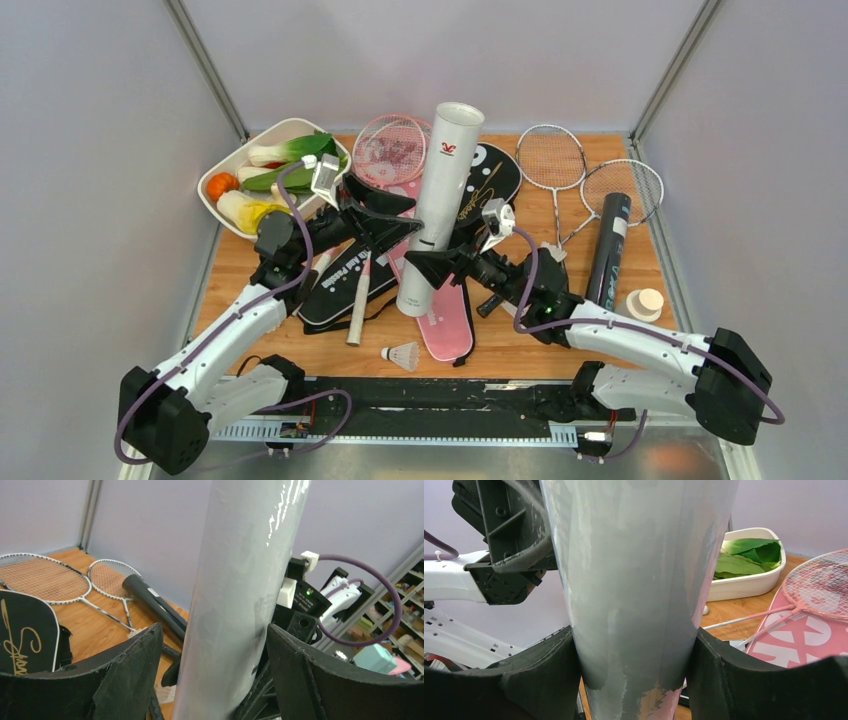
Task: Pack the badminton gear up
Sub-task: Open the lid of the shuttle tube.
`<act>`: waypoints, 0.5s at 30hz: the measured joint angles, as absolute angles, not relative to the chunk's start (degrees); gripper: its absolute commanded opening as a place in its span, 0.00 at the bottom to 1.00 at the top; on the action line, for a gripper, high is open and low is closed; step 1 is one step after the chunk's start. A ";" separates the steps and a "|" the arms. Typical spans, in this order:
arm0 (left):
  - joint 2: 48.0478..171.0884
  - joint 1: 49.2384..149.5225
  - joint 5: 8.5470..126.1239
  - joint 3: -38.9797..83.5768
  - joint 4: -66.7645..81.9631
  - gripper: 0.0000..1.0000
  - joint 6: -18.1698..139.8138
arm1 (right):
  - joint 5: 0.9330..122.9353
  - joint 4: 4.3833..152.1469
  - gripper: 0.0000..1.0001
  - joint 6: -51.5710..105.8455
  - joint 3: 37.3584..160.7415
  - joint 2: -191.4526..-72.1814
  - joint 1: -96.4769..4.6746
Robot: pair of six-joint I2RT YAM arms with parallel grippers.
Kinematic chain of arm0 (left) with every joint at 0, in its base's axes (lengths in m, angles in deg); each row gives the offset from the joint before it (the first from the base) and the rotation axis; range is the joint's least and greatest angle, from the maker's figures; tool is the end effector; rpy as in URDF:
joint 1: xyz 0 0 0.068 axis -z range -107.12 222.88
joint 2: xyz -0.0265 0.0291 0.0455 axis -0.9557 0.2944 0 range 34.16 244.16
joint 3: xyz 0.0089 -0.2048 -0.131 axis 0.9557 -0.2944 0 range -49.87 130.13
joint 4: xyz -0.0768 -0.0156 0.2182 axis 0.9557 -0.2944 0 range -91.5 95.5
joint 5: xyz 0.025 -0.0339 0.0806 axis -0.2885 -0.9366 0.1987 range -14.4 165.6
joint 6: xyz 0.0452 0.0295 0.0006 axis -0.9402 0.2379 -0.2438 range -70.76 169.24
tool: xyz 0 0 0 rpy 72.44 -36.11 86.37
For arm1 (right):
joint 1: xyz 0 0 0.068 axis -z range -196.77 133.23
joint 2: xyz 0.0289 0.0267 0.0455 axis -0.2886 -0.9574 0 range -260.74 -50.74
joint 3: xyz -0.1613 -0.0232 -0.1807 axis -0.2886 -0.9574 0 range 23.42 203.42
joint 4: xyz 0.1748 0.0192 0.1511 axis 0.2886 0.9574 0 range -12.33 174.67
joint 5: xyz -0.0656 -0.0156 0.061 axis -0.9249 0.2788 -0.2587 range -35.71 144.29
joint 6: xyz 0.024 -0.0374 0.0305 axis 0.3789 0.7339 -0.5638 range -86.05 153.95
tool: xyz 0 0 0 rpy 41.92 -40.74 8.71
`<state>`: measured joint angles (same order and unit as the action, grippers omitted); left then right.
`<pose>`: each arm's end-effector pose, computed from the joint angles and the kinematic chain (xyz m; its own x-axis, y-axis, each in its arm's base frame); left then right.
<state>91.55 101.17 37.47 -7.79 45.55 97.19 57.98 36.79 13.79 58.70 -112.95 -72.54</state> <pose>0.1730 -0.1181 0.3544 -0.3965 -0.4499 -0.8002 0.8542 0.1386 -0.5011 0.1300 0.1953 0.3034 -0.1692 0.3628 -0.9164 -0.8541 0.4099 0.3200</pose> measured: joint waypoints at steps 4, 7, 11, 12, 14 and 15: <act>89.08 101.31 34.89 -7.74 41.09 0.83 92.36 | 57.78 37.38 0.40 13.42 58.70 -112.30 -72.63; 87.70 101.35 32.77 -6.76 38.18 0.83 89.36 | 58.17 38.01 0.40 13.57 58.68 -111.44 -72.61; 89.03 101.35 29.93 -5.42 38.88 0.83 89.23 | 61.28 37.94 0.40 14.18 58.68 -112.03 -72.63; 89.97 101.37 29.05 -5.34 39.84 0.83 89.82 | 62.09 37.86 0.40 14.31 58.68 -112.51 -72.63; 92.44 101.37 27.54 -5.32 41.72 0.82 91.63 | 63.94 37.99 0.40 14.53 58.68 -113.83 -72.63; 93.60 101.37 26.95 -5.32 42.25 0.82 92.46 | 64.90 38.08 0.40 14.58 58.68 -114.57 -72.63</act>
<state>93.60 101.37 26.95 -5.32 42.25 92.46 64.90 38.08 14.58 58.68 -114.57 -72.63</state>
